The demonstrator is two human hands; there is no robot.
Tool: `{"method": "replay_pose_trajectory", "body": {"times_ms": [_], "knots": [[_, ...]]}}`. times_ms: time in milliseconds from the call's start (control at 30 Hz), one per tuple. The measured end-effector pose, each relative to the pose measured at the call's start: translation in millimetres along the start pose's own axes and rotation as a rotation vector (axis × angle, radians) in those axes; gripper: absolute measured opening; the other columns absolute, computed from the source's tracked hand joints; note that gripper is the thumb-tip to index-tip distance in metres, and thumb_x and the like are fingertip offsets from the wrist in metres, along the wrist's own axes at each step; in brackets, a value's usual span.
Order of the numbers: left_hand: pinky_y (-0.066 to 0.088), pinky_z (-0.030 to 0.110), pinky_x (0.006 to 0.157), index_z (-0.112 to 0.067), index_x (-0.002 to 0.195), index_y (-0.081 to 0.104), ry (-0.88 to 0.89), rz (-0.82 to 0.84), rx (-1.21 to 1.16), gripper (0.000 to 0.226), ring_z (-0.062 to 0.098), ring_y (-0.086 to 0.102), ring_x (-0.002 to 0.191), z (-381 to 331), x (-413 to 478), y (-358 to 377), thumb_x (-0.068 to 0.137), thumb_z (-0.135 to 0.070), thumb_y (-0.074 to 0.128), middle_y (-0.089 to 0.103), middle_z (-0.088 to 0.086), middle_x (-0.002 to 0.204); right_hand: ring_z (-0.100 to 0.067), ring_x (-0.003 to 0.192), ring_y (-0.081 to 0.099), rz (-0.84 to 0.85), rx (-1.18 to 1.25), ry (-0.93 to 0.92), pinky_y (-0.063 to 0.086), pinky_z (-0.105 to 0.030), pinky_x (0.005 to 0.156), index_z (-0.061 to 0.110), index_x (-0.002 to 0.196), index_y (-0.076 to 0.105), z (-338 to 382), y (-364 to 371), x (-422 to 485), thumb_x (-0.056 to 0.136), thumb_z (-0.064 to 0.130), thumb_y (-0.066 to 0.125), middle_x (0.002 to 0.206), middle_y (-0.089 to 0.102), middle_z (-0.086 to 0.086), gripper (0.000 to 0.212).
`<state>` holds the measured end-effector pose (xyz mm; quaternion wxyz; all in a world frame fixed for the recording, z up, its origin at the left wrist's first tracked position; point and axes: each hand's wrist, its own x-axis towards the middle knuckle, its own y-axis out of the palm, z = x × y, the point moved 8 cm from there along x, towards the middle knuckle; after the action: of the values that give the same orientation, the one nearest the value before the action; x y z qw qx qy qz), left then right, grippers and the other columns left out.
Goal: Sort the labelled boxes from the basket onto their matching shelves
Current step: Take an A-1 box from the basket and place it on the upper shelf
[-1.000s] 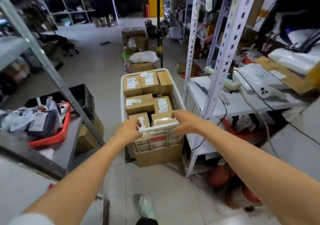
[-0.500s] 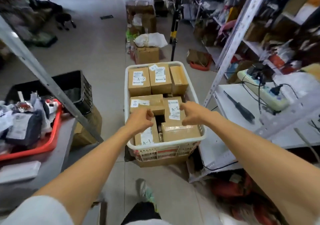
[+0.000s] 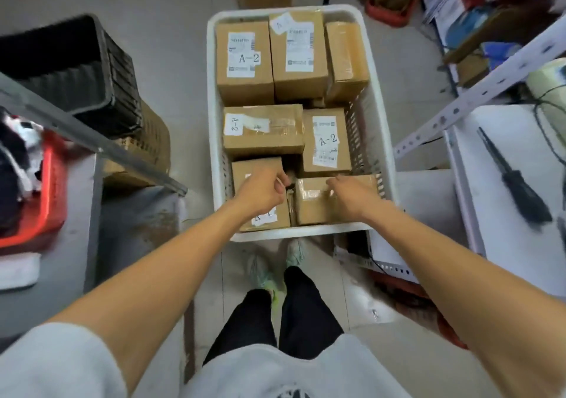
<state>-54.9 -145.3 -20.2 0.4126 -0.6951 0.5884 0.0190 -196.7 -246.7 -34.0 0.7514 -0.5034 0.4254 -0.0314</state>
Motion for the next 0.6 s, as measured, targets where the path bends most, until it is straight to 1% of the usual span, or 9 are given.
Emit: {"method": "replay_pose_trajectory", "body": {"times_ms": [67, 100, 167, 200, 267, 333, 400, 500, 600], "knots": [[0.053, 0.032, 0.073, -0.016, 0.106, 0.062, -0.028, 0.015, -0.013, 0.027, 0.015, 0.06, 0.084, 7, 11, 6, 0.085, 0.0, 0.054, 0.061, -0.001, 0.089, -0.028, 0.135, 0.036, 0.08, 0.033, -0.004, 0.032, -0.035, 0.107, 0.008, 0.142, 0.035, -5, 25, 14, 0.088, 0.014, 0.059, 0.147, 0.037, -0.013, 0.059], [0.05, 0.028, 0.068, -0.017, 0.103, 0.062, -0.039, 0.019, -0.014, 0.027, 0.012, 0.058, 0.08, 10, 15, 9, 0.085, 0.001, 0.052, 0.06, -0.004, 0.086, -0.029, 0.143, 0.022, 0.13, 0.015, -0.007, 0.023, -0.037, 0.114, 0.006, 0.15, 0.02, -7, 38, 19, 0.089, 0.018, 0.061, 0.157, 0.021, -0.013, 0.075], [0.047, 0.024, 0.065, -0.019, 0.099, 0.062, -0.054, 0.03, -0.013, 0.028, 0.011, 0.055, 0.075, 14, 25, 14, 0.084, 0.001, 0.049, 0.059, -0.004, 0.083, -0.03, 0.149, -0.002, 0.146, -0.048, -0.023, 0.01, -0.043, 0.119, 0.006, 0.153, -0.007, -13, 47, 30, 0.089, 0.025, 0.064, 0.161, -0.007, -0.011, 0.097], [0.047, 0.026, 0.067, -0.02, 0.097, 0.062, -0.063, 0.034, -0.015, 0.028, 0.011, 0.055, 0.075, 16, 29, 15, 0.084, 0.001, 0.049, 0.059, -0.004, 0.083, -0.033, 0.148, -0.004, 0.111, -0.071, -0.034, 0.009, -0.045, 0.119, 0.007, 0.153, -0.008, -15, 43, 35, 0.087, 0.025, 0.066, 0.161, -0.01, -0.013, 0.1], [0.051, 0.03, 0.073, -0.023, 0.095, 0.061, -0.079, 0.037, -0.017, 0.028, 0.011, 0.056, 0.077, 18, 38, 16, 0.085, 0.001, 0.05, 0.059, -0.004, 0.084, -0.039, 0.147, 0.0, 0.033, -0.107, -0.051, 0.011, -0.045, 0.119, 0.009, 0.153, 0.001, -18, 33, 48, 0.082, 0.022, 0.071, 0.159, -0.004, -0.022, 0.1], [0.053, 0.031, 0.077, -0.024, 0.096, 0.06, -0.095, 0.035, -0.013, 0.028, 0.009, 0.056, 0.078, 19, 47, 15, 0.086, 0.001, 0.052, 0.059, -0.007, 0.085, -0.043, 0.146, -0.001, 0.054, -0.161, -0.045, 0.011, -0.049, 0.12, 0.01, 0.152, -0.006, -24, 32, 57, 0.078, 0.022, 0.075, 0.157, -0.005, -0.027, 0.111], [0.053, 0.031, 0.078, -0.024, 0.097, 0.059, -0.107, 0.026, -0.013, 0.027, 0.006, 0.055, 0.076, 19, 54, 14, 0.087, 0.0, 0.053, 0.059, -0.008, 0.083, -0.045, 0.143, 0.008, 0.071, -0.236, -0.067, 0.014, -0.055, 0.118, 0.006, 0.151, -0.012, -29, 38, 65, 0.075, 0.026, 0.077, 0.155, 0.006, -0.026, 0.119], [0.054, 0.031, 0.078, -0.024, 0.098, 0.061, -0.132, 0.015, -0.025, 0.026, 0.006, 0.058, 0.075, 19, 58, 11, 0.087, -0.001, 0.053, 0.063, -0.003, 0.086, -0.039, 0.128, 0.033, 0.036, -0.277, -0.133, 0.026, -0.053, 0.112, 0.004, 0.147, 0.007, -28, 36, 68, 0.063, 0.032, 0.079, 0.138, 0.033, -0.02, 0.114], [0.055, 0.035, 0.081, -0.021, 0.101, 0.063, -0.154, 0.019, -0.036, 0.028, 0.011, 0.06, 0.082, 20, 57, 6, 0.086, 0.0, 0.053, 0.063, 0.0, 0.091, -0.033, 0.121, 0.038, 0.054, -0.207, -0.139, 0.027, -0.052, 0.112, 0.01, 0.141, 0.019, -28, 29, 65, 0.054, 0.035, 0.083, 0.131, 0.039, -0.014, 0.111]]}}
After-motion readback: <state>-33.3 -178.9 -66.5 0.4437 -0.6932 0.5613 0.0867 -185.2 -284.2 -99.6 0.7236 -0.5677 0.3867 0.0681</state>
